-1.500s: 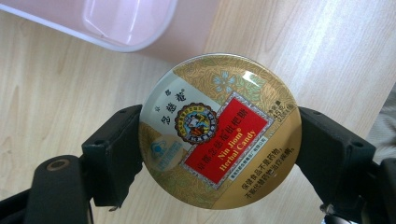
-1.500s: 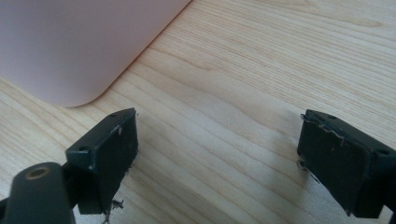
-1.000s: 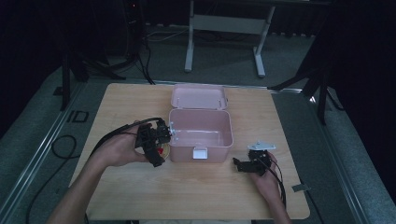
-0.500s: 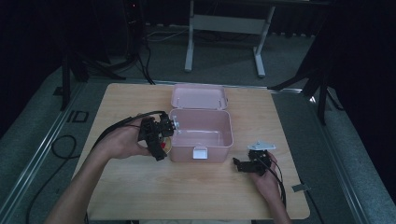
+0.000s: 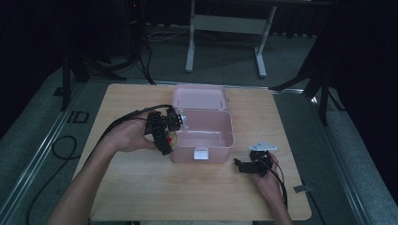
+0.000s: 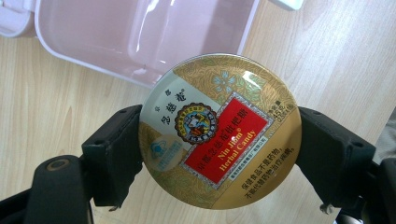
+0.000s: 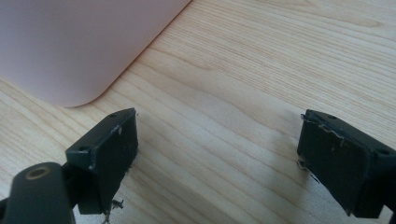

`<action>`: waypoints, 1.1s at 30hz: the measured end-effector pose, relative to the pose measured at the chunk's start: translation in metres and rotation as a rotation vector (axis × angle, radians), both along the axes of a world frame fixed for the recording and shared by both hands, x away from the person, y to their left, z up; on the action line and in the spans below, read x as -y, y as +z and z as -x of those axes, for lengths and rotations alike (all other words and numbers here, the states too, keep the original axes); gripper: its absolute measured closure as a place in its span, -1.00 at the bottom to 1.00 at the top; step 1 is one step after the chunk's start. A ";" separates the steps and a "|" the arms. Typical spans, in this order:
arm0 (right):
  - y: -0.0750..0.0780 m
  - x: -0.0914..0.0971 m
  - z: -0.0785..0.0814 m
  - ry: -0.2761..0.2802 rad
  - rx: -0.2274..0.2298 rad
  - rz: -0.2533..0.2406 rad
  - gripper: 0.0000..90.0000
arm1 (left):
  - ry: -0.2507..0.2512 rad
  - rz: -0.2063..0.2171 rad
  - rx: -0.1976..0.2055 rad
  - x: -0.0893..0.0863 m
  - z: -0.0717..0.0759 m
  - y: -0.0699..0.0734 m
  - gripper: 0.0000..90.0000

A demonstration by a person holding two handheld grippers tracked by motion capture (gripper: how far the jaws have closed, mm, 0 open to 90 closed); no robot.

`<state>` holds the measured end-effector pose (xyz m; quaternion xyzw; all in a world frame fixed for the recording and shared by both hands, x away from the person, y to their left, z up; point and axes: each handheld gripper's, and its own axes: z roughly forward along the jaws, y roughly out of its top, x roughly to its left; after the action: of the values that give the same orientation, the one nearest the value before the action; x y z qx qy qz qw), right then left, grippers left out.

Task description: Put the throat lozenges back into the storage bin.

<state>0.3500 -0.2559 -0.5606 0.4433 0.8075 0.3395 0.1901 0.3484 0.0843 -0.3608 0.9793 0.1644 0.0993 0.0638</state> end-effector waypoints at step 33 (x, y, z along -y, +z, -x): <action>0.000 0.000 0.000 0.001 0.001 0.001 -0.73 | 0.039 0.024 0.003 0.020 -0.022 -0.007 -0.54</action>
<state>0.3500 -0.2560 -0.5606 0.4428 0.8078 0.3392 0.1905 0.3705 0.0641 -0.3673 0.9749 0.1847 0.0998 0.0737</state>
